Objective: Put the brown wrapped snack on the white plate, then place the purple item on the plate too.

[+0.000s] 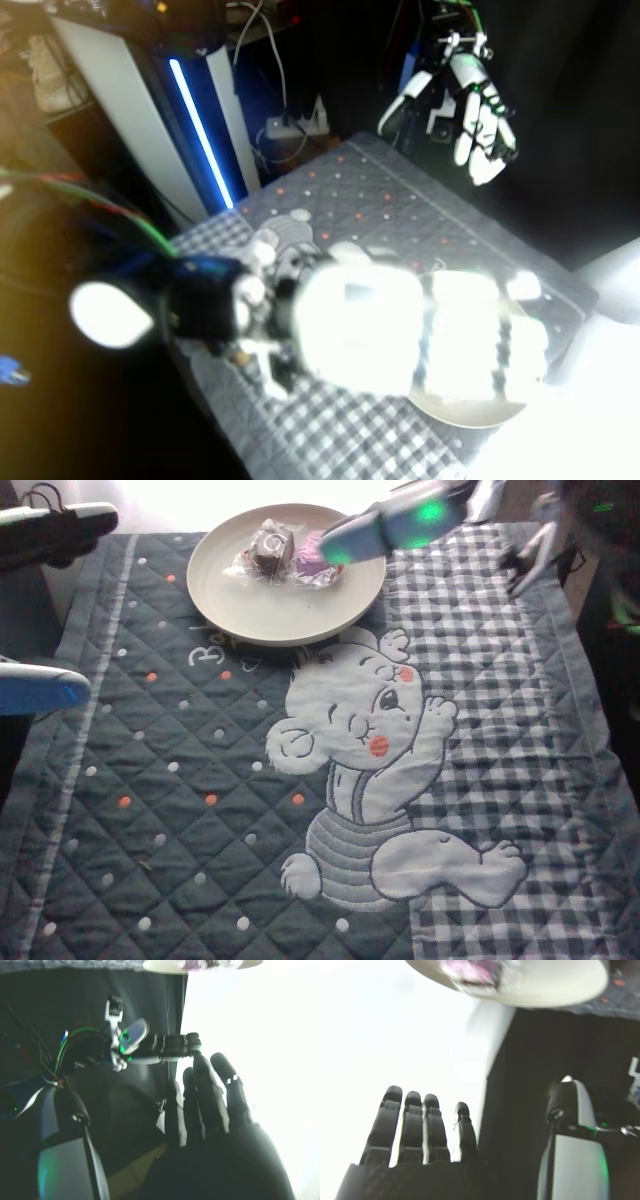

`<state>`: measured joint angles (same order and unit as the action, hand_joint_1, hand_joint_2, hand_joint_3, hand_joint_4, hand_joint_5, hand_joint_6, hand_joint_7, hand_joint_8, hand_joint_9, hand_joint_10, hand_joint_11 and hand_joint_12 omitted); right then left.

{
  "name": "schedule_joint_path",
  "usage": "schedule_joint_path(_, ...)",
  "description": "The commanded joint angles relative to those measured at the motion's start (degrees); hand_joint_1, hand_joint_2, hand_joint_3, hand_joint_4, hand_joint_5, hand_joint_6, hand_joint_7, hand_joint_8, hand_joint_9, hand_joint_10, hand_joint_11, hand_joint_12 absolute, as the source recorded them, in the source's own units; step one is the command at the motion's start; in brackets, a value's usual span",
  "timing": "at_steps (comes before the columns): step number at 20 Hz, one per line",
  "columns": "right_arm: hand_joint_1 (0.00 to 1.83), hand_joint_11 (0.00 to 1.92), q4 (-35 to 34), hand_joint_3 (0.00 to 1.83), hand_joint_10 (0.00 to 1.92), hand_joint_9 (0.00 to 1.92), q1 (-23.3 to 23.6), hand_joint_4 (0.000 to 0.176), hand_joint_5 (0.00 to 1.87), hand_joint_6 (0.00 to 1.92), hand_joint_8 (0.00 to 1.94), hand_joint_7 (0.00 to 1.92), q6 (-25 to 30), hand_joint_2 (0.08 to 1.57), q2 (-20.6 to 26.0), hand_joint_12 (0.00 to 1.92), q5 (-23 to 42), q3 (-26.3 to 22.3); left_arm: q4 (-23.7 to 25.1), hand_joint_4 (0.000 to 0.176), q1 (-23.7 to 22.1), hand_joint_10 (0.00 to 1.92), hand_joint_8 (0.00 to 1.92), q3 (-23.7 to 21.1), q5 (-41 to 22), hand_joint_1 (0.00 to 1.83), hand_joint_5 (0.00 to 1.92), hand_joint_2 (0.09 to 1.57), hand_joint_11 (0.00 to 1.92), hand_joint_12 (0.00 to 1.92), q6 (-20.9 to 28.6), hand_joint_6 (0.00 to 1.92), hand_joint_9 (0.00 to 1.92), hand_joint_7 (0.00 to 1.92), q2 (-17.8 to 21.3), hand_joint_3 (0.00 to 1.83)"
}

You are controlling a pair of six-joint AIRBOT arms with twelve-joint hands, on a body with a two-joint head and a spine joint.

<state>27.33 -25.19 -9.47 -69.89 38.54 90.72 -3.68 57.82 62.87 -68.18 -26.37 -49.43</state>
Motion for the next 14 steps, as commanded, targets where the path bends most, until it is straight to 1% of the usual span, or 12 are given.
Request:
schedule_joint_path(1,0.72,0.00,-4.54,0.00,0.00,0.00,0.48,0.176,0.00,0.00,0.00,0.00,0.20,0.82,1.91,0.00,9.45,-0.83,-2.24,0.066,0.49,0.01,0.01,-0.44,-10.51,0.78,0.40,0.82,0.00,1.11,0.03,0.01,0.40,0.39,0.77,0.00)
schedule_joint_path(2,0.74,0.00,-6.49,0.00,0.00,0.00,-1.04,0.176,0.01,0.00,0.00,0.00,-0.65,0.82,4.47,0.00,12.82,-3.31,-4.07,0.090,2.76,0.00,0.00,-1.56,-13.34,0.78,0.36,0.83,0.00,1.09,-0.58,0.00,0.39,0.37,1.74,0.00)
schedule_joint_path(3,0.75,0.00,-8.26,0.00,0.00,0.00,-2.73,0.176,0.02,0.01,0.00,0.00,-1.04,0.84,6.03,0.00,15.33,-4.55,-5.24,0.066,4.17,0.00,0.00,-1.96,-15.25,0.84,0.39,0.82,0.00,1.12,-0.61,0.01,0.39,0.37,1.95,0.00)
schedule_joint_path(4,0.70,0.00,-12.07,0.00,0.00,0.00,-5.90,0.176,0.01,0.00,0.01,0.01,-2.01,0.82,8.53,0.00,19.79,-6.83,-6.88,0.071,6.08,0.00,0.00,-2.41,-17.85,0.84,0.40,0.83,0.00,1.06,-0.61,0.01,0.36,0.36,2.06,0.00)
schedule_joint_path(5,0.77,0.00,-14.44,0.00,0.00,0.00,-8.13,0.176,0.02,0.01,0.01,0.02,-3.19,0.81,10.45,0.00,22.64,-8.64,-7.64,0.035,6.61,0.00,0.00,-2.69,-19.55,0.82,0.41,0.87,0.00,0.96,-0.60,0.01,0.33,0.34,2.09,0.01)
schedule_joint_path(6,0.77,0.00,-18.39,0.00,0.00,0.00,-11.68,0.176,0.02,0.01,0.01,0.04,-5.19,0.82,13.41,0.00,26.76,-11.56,-8.38,0.023,7.04,0.00,0.00,-3.12,-21.70,0.79,0.40,0.89,0.00,0.88,-0.60,0.00,0.31,0.32,2.14,0.01)
schedule_joint_path(7,0.79,0.00,-21.34,0.00,0.00,0.00,-14.76,0.176,0.02,0.00,0.01,0.03,-6.53,0.83,15.84,0.00,30.65,-14.07,-8.86,0.032,7.44,0.01,0.00,-3.46,-23.65,0.78,0.36,0.89,0.00,0.70,-0.59,0.01,0.26,0.30,2.15,0.01)
schedule_joint_path(8,0.80,0.00,-24.40,0.01,0.00,0.00,-18.71,0.175,0.01,0.00,0.00,0.01,-7.58,0.85,18.29,0.00,34.81,-16.81,-9.47,0.058,8.10,0.01,0.00,-3.95,-25.93,0.81,0.32,0.90,0.00,0.56,-0.59,0.01,0.21,0.26,2.15,0.01)
schedule_joint_path(9,0.80,0.00,-28.24,0.00,0.00,0.00,-23.32,0.176,0.02,0.01,0.01,0.03,-8.84,0.82,20.05,0.00,39.42,-19.11,-10.26,0.057,9.15,0.00,0.01,-4.48,-28.10,0.85,0.29,0.87,0.00,0.53,-0.59,0.00,0.19,0.26,2.22,0.00)
schedule_joint_path(10,0.80,0.00,-30.31,0.00,0.00,0.00,-26.08,0.176,0.02,0.00,0.02,0.05,-9.79,0.82,20.96,0.00,42.55,-20.46,-11.23,0.030,10.50,0.01,0.00,-5.04,-29.74,0.87,0.29,0.86,0.00,0.73,-0.68,0.00,0.22,0.27,2.29,0.00)
schedule_joint_path(11,0.77,0.00,-34.66,0.00,0.01,0.03,-31.68,0.176,0.03,0.01,0.03,0.08,-11.09,0.79,22.15,0.00,48.70,-23.11,-12.52,0.023,12.23,0.00,0.00,-6.53,-31.02,0.84,0.26,0.86,0.00,0.86,-1.56,0.00,0.20,0.24,2.56,0.00)
schedule_joint_path(14,0.78,0.00,-44.37,0.00,0.01,0.06,-43.14,0.176,0.05,0.01,0.01,0.10,-11.46,0.79,22.56,0.00,61.03,-26.79,-13.18,0.005,13.24,0.00,0.00,-7.47,-31.02,0.81,0.19,0.91,0.00,0.84,-1.31,0.00,0.15,0.17,1.96,0.01)
